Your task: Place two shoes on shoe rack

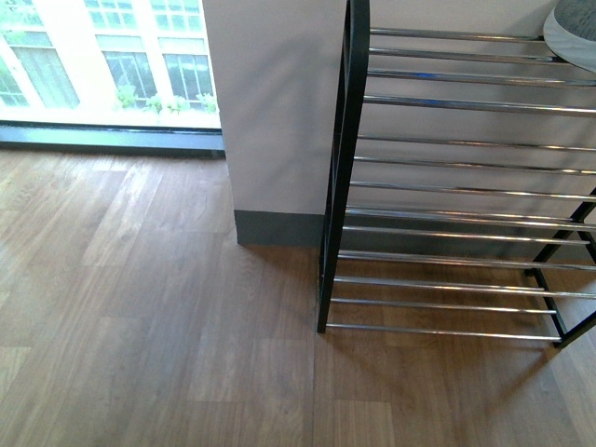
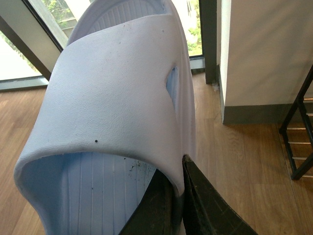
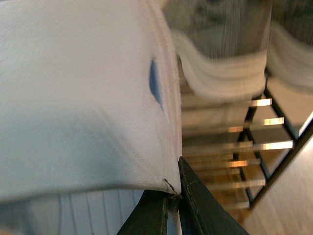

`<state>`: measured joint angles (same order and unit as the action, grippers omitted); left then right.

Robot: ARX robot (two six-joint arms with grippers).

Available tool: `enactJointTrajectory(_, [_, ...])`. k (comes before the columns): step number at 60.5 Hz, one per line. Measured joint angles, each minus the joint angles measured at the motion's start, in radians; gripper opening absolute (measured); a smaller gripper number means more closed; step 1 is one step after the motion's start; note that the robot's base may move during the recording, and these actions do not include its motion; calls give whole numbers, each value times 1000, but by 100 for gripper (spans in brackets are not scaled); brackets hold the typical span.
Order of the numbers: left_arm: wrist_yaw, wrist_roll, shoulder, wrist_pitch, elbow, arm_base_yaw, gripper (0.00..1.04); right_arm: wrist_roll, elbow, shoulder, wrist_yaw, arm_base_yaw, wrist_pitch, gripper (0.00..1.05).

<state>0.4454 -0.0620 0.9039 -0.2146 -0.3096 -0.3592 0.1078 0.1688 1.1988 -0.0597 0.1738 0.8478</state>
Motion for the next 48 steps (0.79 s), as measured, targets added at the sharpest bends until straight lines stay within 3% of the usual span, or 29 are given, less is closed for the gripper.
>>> enactJointTrajectory(19, [0, 0, 0, 0, 0, 0, 2, -138, 264, 2, 34, -84, -243, 1])
enactJointTrajectory(34, [0, 0, 0, 0, 0, 0, 2, -188, 591, 198, 113, -135, -467, 1])
enactJointTrajectory(48, [0, 0, 0, 0, 0, 0, 2, -188, 875, 427, 162, -129, -680, 1])
